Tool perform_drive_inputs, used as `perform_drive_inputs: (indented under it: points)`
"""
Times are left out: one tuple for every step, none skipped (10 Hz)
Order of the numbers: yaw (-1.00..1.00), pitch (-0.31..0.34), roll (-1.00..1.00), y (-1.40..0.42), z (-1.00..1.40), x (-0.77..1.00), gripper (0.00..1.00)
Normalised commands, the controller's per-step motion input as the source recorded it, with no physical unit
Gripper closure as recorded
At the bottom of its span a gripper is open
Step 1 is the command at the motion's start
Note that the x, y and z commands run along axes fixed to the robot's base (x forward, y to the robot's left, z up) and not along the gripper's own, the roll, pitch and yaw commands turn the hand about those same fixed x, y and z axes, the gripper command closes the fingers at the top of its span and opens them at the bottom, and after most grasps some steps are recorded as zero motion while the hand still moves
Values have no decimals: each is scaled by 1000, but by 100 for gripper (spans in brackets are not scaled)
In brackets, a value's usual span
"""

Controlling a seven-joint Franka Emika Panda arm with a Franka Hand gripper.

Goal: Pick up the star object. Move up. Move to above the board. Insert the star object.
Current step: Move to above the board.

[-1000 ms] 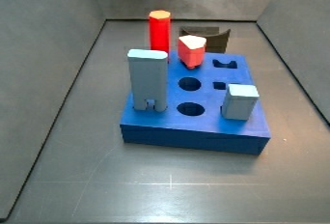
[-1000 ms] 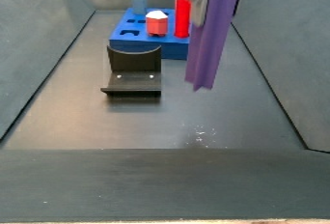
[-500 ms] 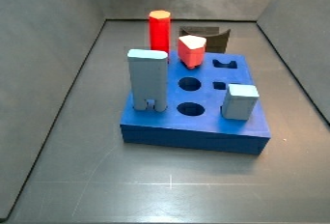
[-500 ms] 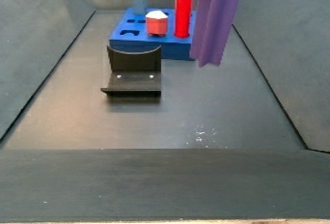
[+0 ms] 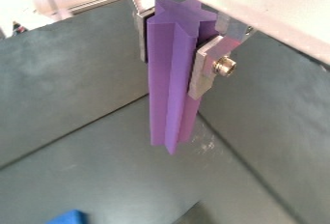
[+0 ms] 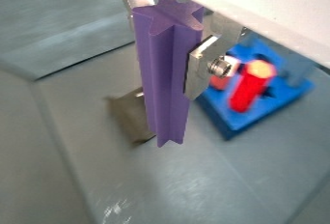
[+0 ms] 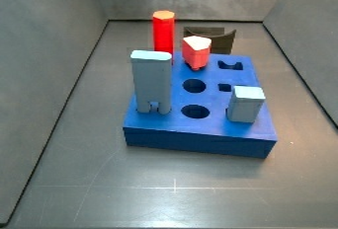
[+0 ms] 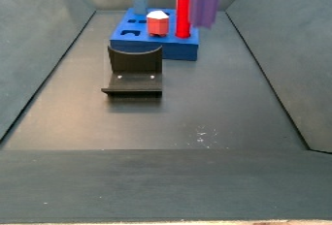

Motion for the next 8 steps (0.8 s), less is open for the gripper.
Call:
perform_drive_inputs:
  points:
    - [-831,93,95,-1000,135,32,100]
    - [-587,71,56,-1000,136,31,100]
    - [-373,52,29,-1000,140,28,100]
    - [-217,39,6,-1000,142,28,100]
    - [-69,38,-11,-1000,144,29,100]
    - [-29,41,-18,-1000,150,30,100]
    - [-11,46,-16,-1000,155,34,100]
    - [-7,56,-2,-1000,158,36,100]
